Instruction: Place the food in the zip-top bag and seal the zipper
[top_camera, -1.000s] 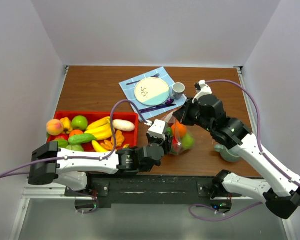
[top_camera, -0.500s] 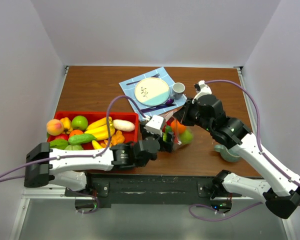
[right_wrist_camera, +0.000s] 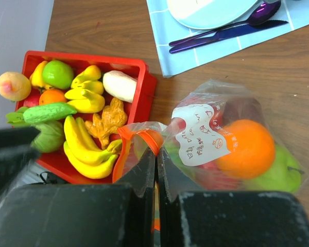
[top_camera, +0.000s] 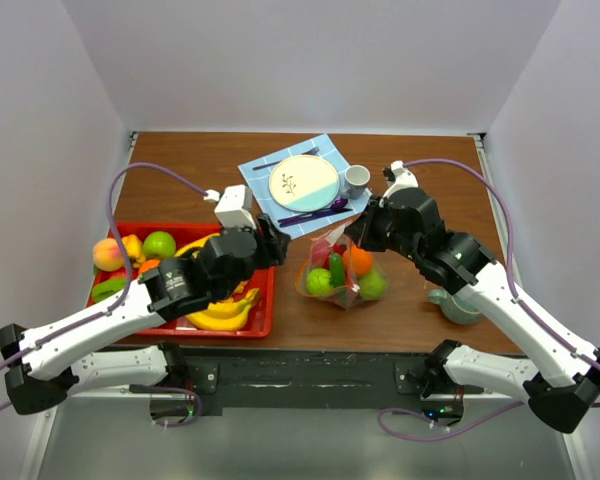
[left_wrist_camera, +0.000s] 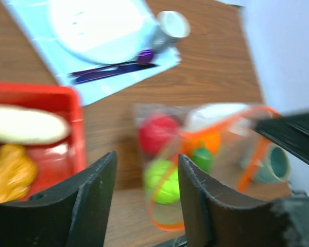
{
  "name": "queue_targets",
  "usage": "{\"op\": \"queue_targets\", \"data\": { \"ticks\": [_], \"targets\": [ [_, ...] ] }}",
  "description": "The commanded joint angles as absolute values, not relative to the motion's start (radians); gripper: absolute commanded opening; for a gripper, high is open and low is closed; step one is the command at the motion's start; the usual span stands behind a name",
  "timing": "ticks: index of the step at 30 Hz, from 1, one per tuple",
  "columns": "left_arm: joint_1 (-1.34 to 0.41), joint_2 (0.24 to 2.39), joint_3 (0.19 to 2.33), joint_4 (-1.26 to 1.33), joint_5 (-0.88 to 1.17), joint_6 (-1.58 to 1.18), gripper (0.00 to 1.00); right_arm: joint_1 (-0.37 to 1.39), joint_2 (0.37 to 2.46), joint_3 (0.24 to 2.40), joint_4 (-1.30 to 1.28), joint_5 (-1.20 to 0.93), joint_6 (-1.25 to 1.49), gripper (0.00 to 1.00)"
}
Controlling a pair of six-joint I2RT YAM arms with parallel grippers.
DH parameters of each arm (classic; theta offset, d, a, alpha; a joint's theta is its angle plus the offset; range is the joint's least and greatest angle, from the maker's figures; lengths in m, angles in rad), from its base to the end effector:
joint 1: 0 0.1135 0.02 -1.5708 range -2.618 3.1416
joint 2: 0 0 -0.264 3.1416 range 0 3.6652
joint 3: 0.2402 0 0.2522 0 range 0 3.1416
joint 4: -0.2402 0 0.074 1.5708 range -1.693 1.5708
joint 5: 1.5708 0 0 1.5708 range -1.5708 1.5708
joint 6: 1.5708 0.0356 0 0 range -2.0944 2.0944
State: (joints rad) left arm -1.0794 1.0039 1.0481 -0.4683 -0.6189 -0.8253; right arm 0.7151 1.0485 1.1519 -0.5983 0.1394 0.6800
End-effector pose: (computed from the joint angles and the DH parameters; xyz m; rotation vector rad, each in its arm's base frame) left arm 0.1193 -0.1791 0.3646 -0.1505 1.9633 -0.6571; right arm 0.1708 0.1418 0.3754 0.0515 2.1385 0.7048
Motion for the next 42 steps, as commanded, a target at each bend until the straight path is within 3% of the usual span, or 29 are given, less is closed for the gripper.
{"op": "queue_targets", "data": {
  "ticks": [1, 10, 17, 22, 27, 42],
  "targets": [
    [-0.919, 0.976, 1.031, -0.736, -0.568, -0.94, 0.54, 0.718, 1.039, 1.193, -0.546, 0.147, 0.666, 0.0],
    [-0.626, 0.937, 0.804, -0.758, -0.459, -0.986, 0.57, 0.718, 1.022, 1.147, -0.522, 0.114, 0.667, 0.0],
    [-0.456, 0.953, 0.756, -0.81, -0.491, -1.075, 0.75, 0.718, 1.012, 1.115, -0.508, 0.095, 0.657, 0.0],
    [-0.358, 0.959, 0.729, -0.822, -0.523, -1.126, 0.8, 0.718, 1.015, 1.097, -0.489, 0.068, 0.652, 0.0],
    [-0.299, 0.956, 0.718, -0.854, -0.595, -1.175, 0.87, 0.718, 1.022, 1.092, -0.489, 0.054, 0.64, 0.0],
    [-0.199, 1.046, 0.664, -0.79, -0.684, -1.267, 0.9, 0.718, 1.037, 1.065, -0.472, 0.021, 0.632, 0.0]
  ]
}}
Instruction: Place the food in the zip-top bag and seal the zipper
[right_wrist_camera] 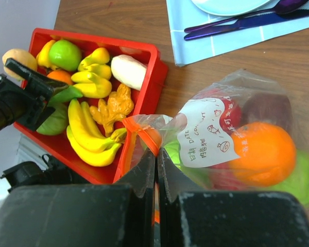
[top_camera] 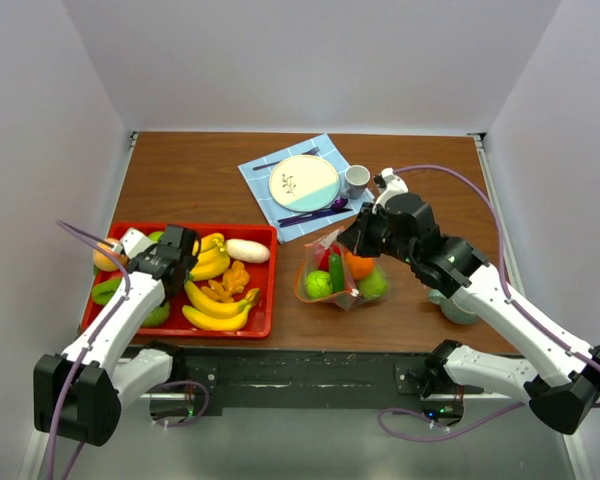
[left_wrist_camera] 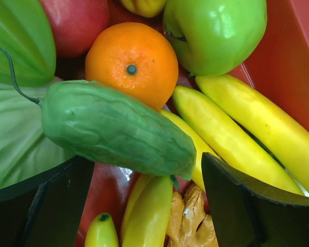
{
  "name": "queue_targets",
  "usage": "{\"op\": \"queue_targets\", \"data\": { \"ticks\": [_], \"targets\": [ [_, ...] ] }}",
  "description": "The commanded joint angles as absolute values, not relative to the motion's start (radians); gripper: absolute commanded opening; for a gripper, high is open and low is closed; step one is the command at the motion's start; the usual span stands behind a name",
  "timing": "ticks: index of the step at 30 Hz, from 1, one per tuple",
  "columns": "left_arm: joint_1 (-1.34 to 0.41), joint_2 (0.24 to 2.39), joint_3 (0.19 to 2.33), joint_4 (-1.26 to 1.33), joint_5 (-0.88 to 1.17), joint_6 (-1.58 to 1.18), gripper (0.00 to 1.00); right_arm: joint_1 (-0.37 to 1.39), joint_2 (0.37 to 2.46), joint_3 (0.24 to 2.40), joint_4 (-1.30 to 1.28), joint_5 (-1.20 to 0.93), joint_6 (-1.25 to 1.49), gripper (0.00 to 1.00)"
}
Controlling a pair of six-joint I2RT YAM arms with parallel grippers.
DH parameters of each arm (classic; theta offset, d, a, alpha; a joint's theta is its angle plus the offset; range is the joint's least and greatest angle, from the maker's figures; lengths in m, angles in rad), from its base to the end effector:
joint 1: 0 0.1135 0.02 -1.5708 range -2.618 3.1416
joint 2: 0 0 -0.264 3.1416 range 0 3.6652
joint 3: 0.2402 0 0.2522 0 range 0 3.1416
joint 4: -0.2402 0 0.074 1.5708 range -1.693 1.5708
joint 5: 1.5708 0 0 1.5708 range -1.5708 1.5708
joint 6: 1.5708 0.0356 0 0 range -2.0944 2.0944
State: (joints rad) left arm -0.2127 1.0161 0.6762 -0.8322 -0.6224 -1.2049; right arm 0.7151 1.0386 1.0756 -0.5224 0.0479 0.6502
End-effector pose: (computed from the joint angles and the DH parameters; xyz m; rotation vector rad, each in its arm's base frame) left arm 0.1724 -0.0160 0.2180 -1.2958 2.0623 0.2738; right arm 0.1714 0.1466 0.3589 -0.0387 2.1520 0.7788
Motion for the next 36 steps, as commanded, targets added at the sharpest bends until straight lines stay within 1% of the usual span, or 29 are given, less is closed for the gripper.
{"op": "queue_targets", "data": {
  "ticks": [1, 6, 9, 10, 11, 12, 14, 15, 16, 20, 23, 24, 26, 27, 29, 30, 31, 33, 34, 36],
  "targets": [
    [-0.198, 1.054, 0.661, -0.782, -0.689, -1.272, 0.89, 0.718, 1.037, 1.063, -0.469, 0.018, 0.632, 0.0],
    [-0.198, 1.075, 0.635, -0.712, -0.703, -1.287, 0.85, 0.718, 1.046, 1.051, -0.46, 0.011, 0.634, 0.0],
    [-0.198, 1.103, 0.64, -0.697, -0.721, -1.295, 0.79, 0.718, 1.048, 1.048, -0.457, 0.008, 0.632, 0.0],
    [-0.198, 1.107, 0.64, -0.689, -0.724, -1.29, 0.74, 0.718, 1.048, 1.048, -0.459, 0.009, 0.632, 0.0],
    [-0.198, 1.108, 0.644, -0.683, -0.723, -1.286, 0.72, 0.718, 1.051, 1.048, -0.457, 0.008, 0.63, 0.0],
    [-0.198, 1.109, 0.646, -0.675, -0.721, -1.276, 0.67, 0.718, 1.051, 1.046, -0.459, 0.009, 0.63, 0.0],
    [-0.198, 1.1, 0.66, -0.672, -0.712, -1.263, 0.61, 0.718, 1.052, 1.046, -0.457, 0.011, 0.63, 0.0],
    [-0.198, 1.095, 0.663, -0.67, -0.707, -1.246, 0.55, 0.719, 1.052, 1.046, -0.459, 0.009, 0.63, 0.0],
    [-0.198, 1.086, 0.669, -0.67, -0.695, -1.233, 0.53, 0.719, 1.051, 1.046, -0.459, 0.012, 0.632, 0.0],
    [-0.198, 1.036, 0.704, -0.66, -0.663, -1.128, 0.5, 0.718, 1.054, 1.051, -0.459, 0.012, 0.635, 0.0],
    [-0.199, 0.977, 0.733, -0.646, -0.626, -1.028, 0.43, 0.718, 1.055, 1.055, -0.459, 0.018, 0.635, 0.0],
    [-0.199, 0.962, 0.741, -0.638, -0.615, -0.996, 0.39, 0.718, 1.055, 1.057, -0.459, 0.018, 0.635, 0.0],
    [-0.199, 0.917, 0.768, -0.623, -0.583, -0.909, 0.34, 0.718, 1.057, 1.065, -0.46, 0.028, 0.635, 0.0],
    [-0.199, 0.905, 0.779, -0.612, -0.569, -0.875, 0.26, 0.718, 1.058, 1.066, -0.46, 0.028, 0.635, 0.0],
    [-0.199, 0.87, 0.819, -0.577, -0.482, -0.771, 0.19, 0.718, 1.061, 1.075, -0.466, 0.032, 0.638, 0.0],
    [-0.199, 0.847, 0.828, -0.557, -0.394, -0.74, 0.15, 0.718, 1.06, 1.078, -0.469, 0.041, 0.637, 0.0],
    [-0.199, 0.838, 0.836, -0.533, -0.337, -0.704, 0.13, 0.719, 1.06, 1.081, -0.469, 0.043, 0.64, 0.0],
    [-0.205, 0.824, 0.857, -0.471, -0.206, -0.632, 0.11, 0.718, 1.06, 1.092, -0.472, 0.058, 0.64, 0.0],
    [-0.213, 0.813, 0.856, -0.441, -0.052, -0.617, 0.11, 0.718, 1.061, 1.095, -0.476, 0.06, 0.641, 0.0],
    [-0.26, 0.811, 0.851, -0.368, 0.09, -0.589, 0.11, 0.719, 1.066, 1.111, -0.483, 0.071, 0.64, 0.0]
  ]
}}
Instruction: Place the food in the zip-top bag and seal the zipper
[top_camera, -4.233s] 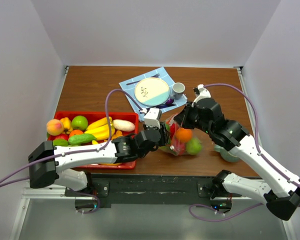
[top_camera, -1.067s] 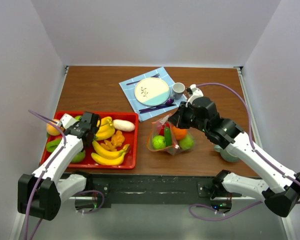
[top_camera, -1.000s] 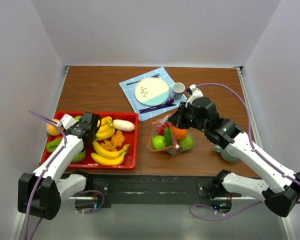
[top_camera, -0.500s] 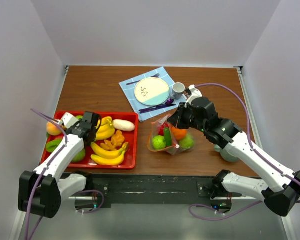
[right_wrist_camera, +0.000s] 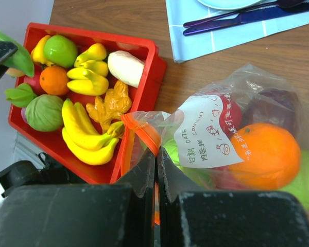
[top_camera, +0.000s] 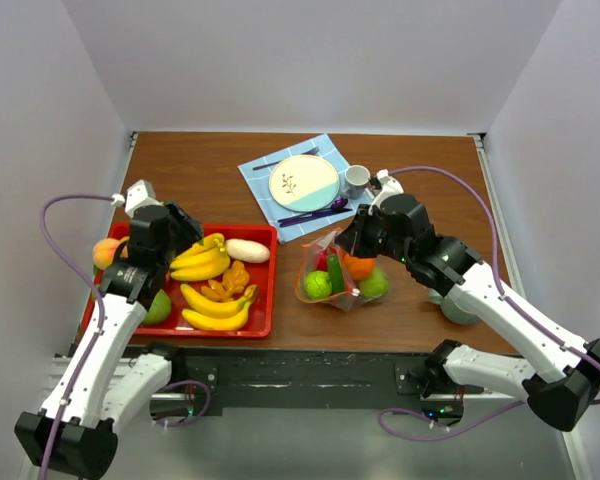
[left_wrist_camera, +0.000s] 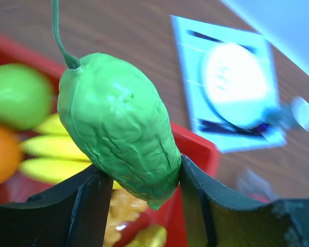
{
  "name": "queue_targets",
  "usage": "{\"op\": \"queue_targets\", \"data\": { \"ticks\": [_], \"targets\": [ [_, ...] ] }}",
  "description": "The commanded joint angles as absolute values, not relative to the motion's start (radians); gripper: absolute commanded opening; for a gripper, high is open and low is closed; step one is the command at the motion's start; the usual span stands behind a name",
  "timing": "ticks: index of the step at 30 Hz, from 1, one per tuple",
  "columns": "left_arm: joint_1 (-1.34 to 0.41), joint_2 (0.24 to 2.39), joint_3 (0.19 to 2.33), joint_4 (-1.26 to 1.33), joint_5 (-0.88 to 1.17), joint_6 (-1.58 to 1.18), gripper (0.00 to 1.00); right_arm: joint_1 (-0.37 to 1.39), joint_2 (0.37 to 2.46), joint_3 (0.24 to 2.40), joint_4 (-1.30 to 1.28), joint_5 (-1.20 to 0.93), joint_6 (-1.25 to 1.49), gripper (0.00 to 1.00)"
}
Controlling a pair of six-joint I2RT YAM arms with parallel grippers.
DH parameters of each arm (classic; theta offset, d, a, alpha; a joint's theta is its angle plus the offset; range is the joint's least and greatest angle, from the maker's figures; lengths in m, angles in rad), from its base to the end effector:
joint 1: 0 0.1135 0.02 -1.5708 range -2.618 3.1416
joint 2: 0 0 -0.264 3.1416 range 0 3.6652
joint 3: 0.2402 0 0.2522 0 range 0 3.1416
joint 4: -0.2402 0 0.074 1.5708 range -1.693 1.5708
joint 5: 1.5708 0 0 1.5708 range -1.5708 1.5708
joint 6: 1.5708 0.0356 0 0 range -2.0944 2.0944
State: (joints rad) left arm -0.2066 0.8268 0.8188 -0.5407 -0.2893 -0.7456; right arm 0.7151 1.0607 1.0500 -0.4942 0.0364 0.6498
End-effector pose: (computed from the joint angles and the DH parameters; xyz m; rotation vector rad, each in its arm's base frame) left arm 0.1772 -0.0268 0.3094 -0.7240 1.9772 -0.2676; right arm 0.1765 0.1515 0.3483 -0.0476 2.1740 0.7782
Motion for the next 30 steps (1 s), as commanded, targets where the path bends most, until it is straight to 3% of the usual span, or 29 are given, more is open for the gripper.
{"op": "queue_targets", "data": {
  "ticks": [1, 8, 17, 30],
  "targets": [
    [-0.287, 0.822, 0.85, -0.35, 0.182, -0.586, 0.11, 0.718, 1.068, 1.115, -0.489, 0.081, 0.64, 0.0],
    [-0.582, 0.882, 0.879, -0.299, 0.363, -0.6, 0.11, 0.718, 1.065, 1.121, -0.489, 0.101, 0.66, 0.0],
    [-0.791, 0.98, 0.893, -0.321, 0.494, -0.63, 0.1, 0.718, 1.066, 1.123, -0.489, 0.12, 0.667, 0.0],
    [-0.831, 1.264, 1.038, -0.316, 0.644, -0.722, 0.07, 0.718, 1.025, 1.095, -0.48, 0.107, 0.687, 0.0]
  ]
}}
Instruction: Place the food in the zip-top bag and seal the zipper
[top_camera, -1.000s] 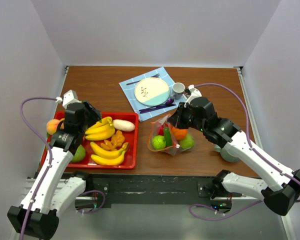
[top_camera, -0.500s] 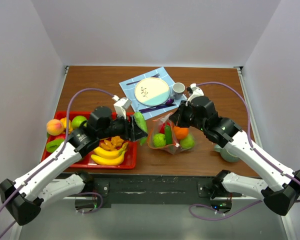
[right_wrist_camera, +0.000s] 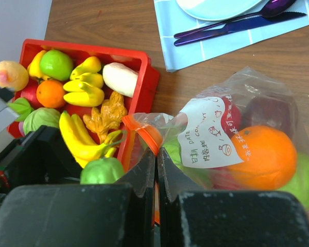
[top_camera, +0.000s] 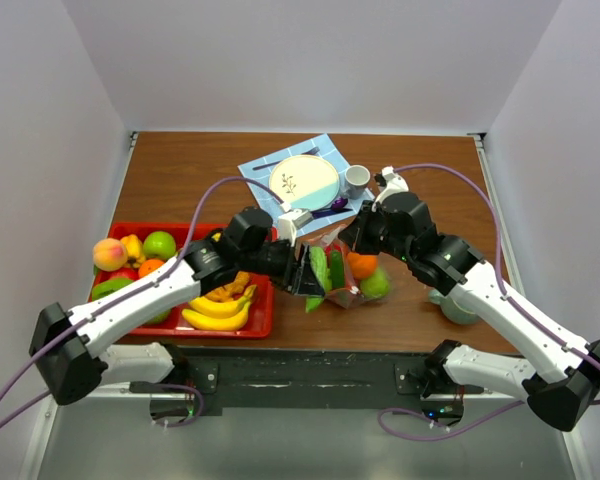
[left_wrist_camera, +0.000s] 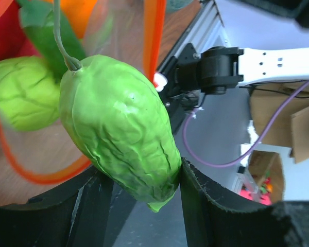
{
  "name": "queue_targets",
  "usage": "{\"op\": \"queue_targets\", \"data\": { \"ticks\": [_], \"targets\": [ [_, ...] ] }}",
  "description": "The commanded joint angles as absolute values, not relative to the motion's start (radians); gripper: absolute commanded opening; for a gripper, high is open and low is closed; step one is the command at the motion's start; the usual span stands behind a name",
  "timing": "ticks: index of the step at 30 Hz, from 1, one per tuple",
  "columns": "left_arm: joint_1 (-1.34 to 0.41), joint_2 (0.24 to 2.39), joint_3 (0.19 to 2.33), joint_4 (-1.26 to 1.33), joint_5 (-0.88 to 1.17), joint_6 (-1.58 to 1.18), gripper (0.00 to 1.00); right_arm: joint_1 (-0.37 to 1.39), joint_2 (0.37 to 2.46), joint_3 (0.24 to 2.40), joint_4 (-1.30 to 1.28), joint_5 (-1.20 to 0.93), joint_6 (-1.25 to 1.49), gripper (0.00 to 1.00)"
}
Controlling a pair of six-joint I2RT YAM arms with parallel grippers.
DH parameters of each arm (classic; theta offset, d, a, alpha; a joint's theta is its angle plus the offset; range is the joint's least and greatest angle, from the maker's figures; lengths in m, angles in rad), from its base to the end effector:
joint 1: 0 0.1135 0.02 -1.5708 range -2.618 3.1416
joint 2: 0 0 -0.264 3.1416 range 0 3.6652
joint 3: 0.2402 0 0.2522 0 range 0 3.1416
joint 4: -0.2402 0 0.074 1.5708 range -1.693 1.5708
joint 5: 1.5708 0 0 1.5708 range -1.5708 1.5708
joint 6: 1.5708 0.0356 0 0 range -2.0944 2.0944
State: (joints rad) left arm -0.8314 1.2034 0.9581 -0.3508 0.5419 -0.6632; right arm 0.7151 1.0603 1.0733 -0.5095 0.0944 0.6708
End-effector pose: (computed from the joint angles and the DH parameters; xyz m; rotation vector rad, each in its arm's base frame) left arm 0.1642 -0.2073 0.2999 0.5580 2.3801 -1.3640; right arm 0.1769 0.1492 0.3549 0.0129 2.1528 0.7405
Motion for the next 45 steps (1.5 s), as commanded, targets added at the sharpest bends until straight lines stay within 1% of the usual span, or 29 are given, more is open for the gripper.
{"op": "queue_targets", "data": {
  "ticks": [1, 4, 11, 15, 20, 24, 25, 27, 30, 32, 33, 34, 35, 36, 38, 39, 42, 45],
  "targets": [
    [-0.831, 1.275, 1.042, -0.321, 0.647, -0.739, 0.07, 0.718, 1.022, 1.091, -0.482, 0.11, 0.689, 0.0],
    [-0.831, 1.299, 1.042, -0.334, 0.646, -0.775, 0.03, 0.718, 1.005, 1.083, -0.488, 0.118, 0.689, 0.0],
    [-0.831, 1.232, 1.0, -0.342, 0.634, -0.814, 0.04, 0.718, 1.005, 1.083, -0.488, 0.115, 0.686, 0.0],
    [-0.827, 1.267, 1.005, -0.345, 0.652, -0.853, 0.03, 0.718, 1.003, 1.086, -0.479, 0.097, 0.69, 0.0],
    [-0.77, 1.33, 1.051, -0.337, 0.65, -0.955, 0.02, 0.729, 0.97, 1.066, -0.476, 0.077, 0.709, 0.0],
    [-0.712, 1.336, 1.045, -0.292, 0.652, -1.061, 0.05, 0.744, 0.945, 1.051, -0.479, 0.074, 0.722, 0.0],
    [-0.704, 1.336, 1.046, -0.264, 0.65, -1.096, 0.08, 0.749, 0.942, 1.048, -0.477, 0.069, 0.724, 0.0],
    [-0.703, 1.35, 1.054, -0.239, 0.652, -1.144, 0.1, 0.759, 0.942, 1.042, -0.471, 0.066, 0.732, 0.0],
    [-0.707, 1.384, 1.075, -0.238, 0.655, -1.167, 0.17, 0.778, 0.946, 1.037, -0.466, 0.061, 0.738, 0.0],
    [-0.707, 1.397, 1.1, -0.271, 0.635, -1.161, 0.32, 0.787, 0.946, 1.035, -0.463, 0.067, 0.741, 0.0],
    [-0.707, 1.396, 1.103, -0.282, 0.62, -1.154, 0.46, 0.787, 0.945, 1.035, -0.463, 0.072, 0.741, 0.0],
    [-0.707, 1.394, 1.104, -0.287, 0.615, -1.154, 0.53, 0.787, 0.943, 1.035, -0.465, 0.075, 0.738, 0.0],
    [-0.707, 1.394, 1.109, -0.288, 0.615, -1.151, 0.57, 0.787, 0.945, 1.038, -0.469, 0.086, 0.736, 0.0],
    [-0.707, 1.393, 1.114, -0.294, 0.618, -1.135, 0.65, 0.787, 0.942, 1.048, -0.474, 0.093, 0.729, 0.0],
    [-0.707, 1.393, 1.123, -0.311, 0.62, -1.115, 0.71, 0.785, 0.945, 1.061, -0.495, 0.11, 0.721, 0.0],
    [-0.709, 1.393, 1.121, -0.324, 0.623, -1.095, 0.78, 0.787, 0.946, 1.074, -0.5, 0.129, 0.713, 0.0],
    [-0.712, 1.385, 1.12, -0.347, 0.629, -1.057, 0.82, 0.787, 0.951, 1.1, -0.518, 0.14, 0.701, 0.0],
    [-0.713, 1.378, 1.124, -0.367, 0.629, -1.032, 0.82, 0.785, 0.957, 1.115, -0.523, 0.143, 0.696, 0.0]
  ]
}}
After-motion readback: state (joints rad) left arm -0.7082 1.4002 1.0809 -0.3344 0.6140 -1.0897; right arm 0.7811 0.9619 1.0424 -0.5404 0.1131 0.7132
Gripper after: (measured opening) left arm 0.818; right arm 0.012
